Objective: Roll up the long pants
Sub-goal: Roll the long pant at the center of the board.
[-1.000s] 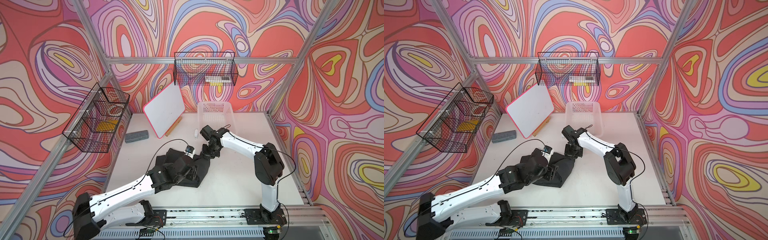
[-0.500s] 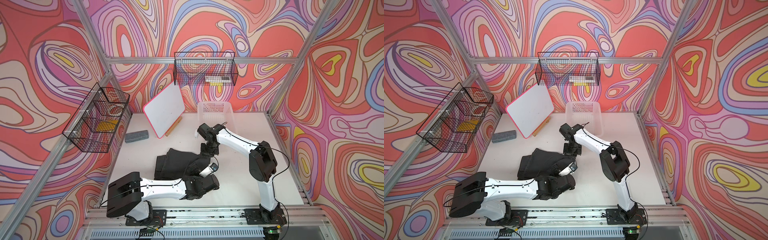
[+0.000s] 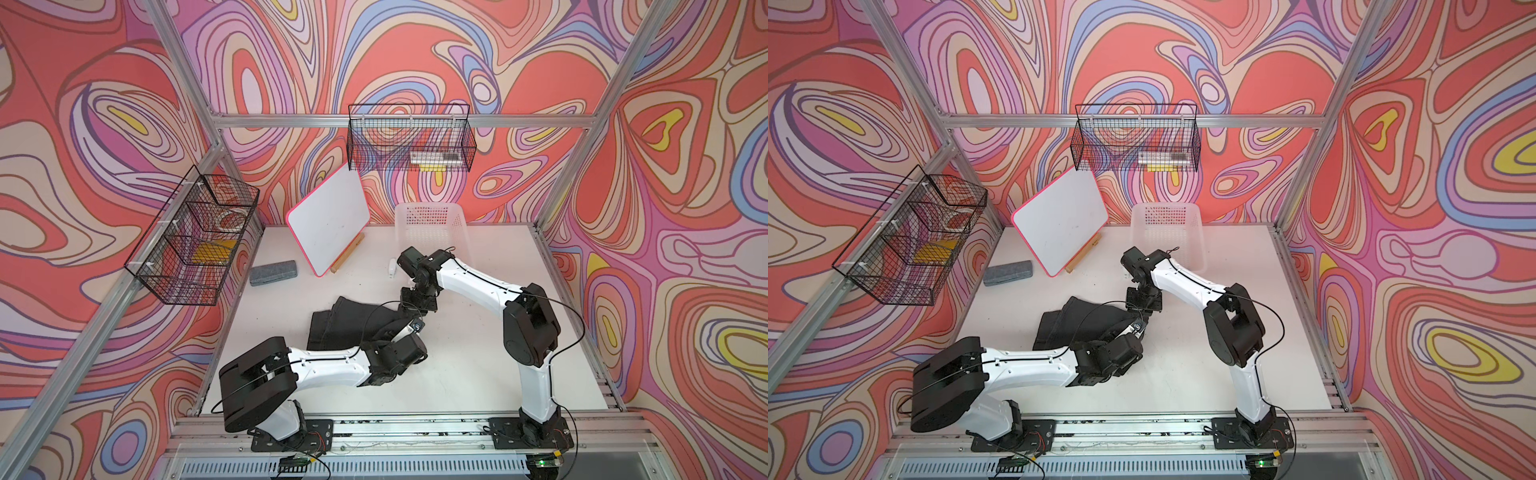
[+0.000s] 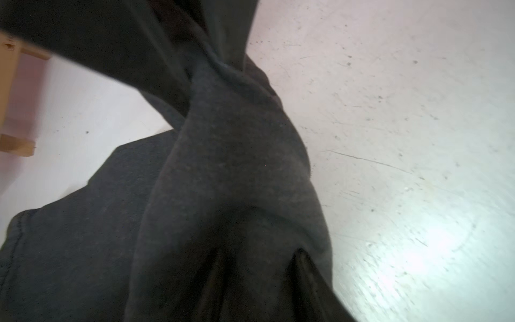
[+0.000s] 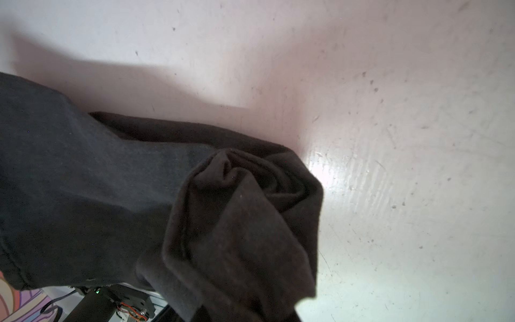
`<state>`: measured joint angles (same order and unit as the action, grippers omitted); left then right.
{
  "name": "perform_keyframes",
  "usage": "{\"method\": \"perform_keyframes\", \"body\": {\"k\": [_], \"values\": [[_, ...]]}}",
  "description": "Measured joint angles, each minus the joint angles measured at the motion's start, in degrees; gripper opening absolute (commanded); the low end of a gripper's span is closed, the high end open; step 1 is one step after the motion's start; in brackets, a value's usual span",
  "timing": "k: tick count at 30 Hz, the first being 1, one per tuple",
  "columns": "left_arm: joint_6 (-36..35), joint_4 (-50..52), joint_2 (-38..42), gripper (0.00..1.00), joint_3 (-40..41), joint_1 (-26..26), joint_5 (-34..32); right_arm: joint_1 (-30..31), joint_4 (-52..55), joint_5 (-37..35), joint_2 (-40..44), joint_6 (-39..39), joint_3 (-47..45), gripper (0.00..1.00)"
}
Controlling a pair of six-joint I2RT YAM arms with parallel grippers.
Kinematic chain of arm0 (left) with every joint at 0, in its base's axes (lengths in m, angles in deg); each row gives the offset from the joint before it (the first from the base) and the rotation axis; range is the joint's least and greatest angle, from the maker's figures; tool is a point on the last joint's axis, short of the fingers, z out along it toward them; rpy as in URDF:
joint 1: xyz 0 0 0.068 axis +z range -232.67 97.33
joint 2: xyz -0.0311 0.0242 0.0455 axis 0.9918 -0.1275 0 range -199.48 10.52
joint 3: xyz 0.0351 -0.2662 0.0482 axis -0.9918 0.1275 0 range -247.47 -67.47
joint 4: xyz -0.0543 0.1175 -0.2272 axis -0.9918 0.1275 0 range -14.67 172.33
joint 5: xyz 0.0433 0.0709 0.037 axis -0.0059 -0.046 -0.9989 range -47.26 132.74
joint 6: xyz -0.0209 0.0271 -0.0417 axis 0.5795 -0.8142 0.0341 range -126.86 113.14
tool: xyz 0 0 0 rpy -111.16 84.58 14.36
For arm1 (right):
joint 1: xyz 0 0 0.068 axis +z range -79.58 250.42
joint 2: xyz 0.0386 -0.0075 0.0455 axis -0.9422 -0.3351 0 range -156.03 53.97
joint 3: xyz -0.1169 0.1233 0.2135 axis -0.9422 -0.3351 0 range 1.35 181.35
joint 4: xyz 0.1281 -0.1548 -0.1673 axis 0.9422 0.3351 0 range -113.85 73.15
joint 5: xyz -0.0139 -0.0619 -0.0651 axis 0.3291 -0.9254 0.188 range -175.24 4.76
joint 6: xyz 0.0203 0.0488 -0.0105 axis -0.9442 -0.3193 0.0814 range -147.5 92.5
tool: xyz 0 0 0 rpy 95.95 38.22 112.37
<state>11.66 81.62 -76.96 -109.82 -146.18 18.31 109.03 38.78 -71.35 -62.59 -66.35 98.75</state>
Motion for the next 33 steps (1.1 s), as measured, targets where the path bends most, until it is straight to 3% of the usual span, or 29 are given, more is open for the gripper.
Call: {"method": "perform_keyframes", "body": {"k": [3,9,13,19,23,33], "values": [[6.6,-3.7,2.5,0.0,3.6,1.1,3.8,0.0,-0.3,1.1,0.1,0.9,-0.4,0.53],[22.6,-18.1,13.6,0.0,18.8,7.0,13.4,-1.3,-3.1,3.6,5.0,4.9,-2.4,0.96],[29.8,-22.9,19.6,0.0,24.9,11.1,18.7,-4.8,-7.5,6.2,14.3,8.4,-9.5,0.98],[38.8,-31.4,21.7,0.0,30.2,14.8,25.4,-5.7,-24.9,13.6,26.2,5.4,-32.3,0.98],[43.1,-36.3,21.5,0.0,32.3,15.1,27.4,-5.1,-38.1,16.2,25.6,0.7,-41.9,0.98],[45.8,-43.0,12.9,0.0,27.9,15.1,30.8,-2.6,-63.7,19.1,21.0,-9.4,-45.2,0.98]]}}
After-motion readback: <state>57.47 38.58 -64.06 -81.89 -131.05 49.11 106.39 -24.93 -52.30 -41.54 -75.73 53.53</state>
